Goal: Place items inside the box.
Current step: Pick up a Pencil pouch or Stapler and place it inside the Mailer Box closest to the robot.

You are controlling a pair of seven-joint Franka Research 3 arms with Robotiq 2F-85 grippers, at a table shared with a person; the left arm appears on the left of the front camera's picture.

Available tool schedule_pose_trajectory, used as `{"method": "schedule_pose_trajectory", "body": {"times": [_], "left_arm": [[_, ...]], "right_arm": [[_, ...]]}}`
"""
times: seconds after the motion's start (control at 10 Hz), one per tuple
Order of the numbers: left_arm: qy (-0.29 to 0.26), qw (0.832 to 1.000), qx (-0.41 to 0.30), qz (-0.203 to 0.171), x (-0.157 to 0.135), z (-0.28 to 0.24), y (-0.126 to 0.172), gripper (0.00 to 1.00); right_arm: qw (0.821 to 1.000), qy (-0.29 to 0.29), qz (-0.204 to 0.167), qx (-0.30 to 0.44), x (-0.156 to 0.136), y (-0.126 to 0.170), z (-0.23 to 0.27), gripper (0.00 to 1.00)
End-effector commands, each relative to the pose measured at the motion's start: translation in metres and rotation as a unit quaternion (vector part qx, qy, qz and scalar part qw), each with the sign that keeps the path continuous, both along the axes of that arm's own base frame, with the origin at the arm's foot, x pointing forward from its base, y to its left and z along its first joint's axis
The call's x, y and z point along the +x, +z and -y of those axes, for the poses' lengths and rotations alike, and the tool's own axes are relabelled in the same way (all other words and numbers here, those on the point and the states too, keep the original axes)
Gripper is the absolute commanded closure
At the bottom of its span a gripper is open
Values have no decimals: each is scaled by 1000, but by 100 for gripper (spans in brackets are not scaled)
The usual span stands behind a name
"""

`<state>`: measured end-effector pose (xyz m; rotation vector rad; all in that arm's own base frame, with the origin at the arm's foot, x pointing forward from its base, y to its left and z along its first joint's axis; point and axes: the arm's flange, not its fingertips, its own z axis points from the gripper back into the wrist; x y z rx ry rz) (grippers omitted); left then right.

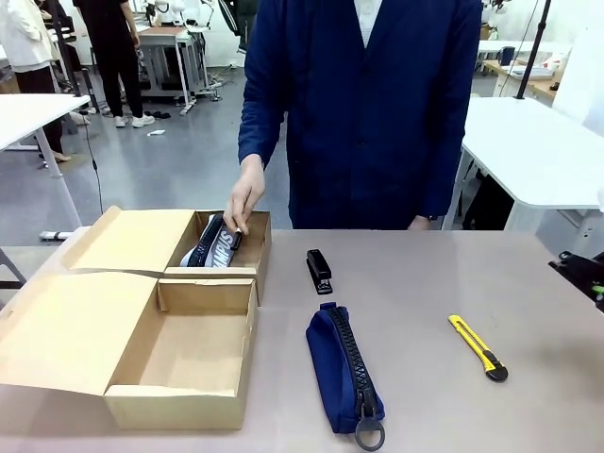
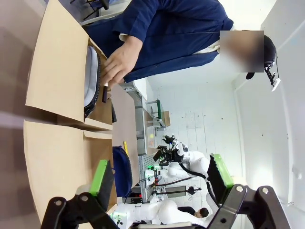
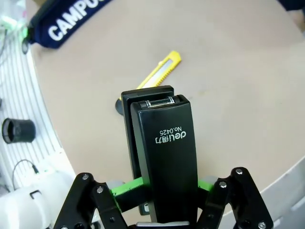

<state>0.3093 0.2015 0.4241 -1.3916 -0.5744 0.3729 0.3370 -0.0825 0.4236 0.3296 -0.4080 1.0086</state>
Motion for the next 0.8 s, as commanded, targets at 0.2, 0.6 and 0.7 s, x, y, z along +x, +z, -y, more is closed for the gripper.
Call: {"method": "schedule_pose_trajectory", "body": {"times": [0.2, 0.6, 0.7], "left_arm": [[-1, 1000, -2, 14, 0, 1, 1, 0], [-1, 1000, -2, 14, 0, 1, 1, 0], [-1, 1000, -2, 14, 0, 1, 1, 0]], "right_arm": [[1000, 1, 0, 1, 0, 0, -1, 100], [986, 129, -54, 91, -21, 34, -152, 100], [984, 72, -99, 131, -27, 43, -196, 100]]}}
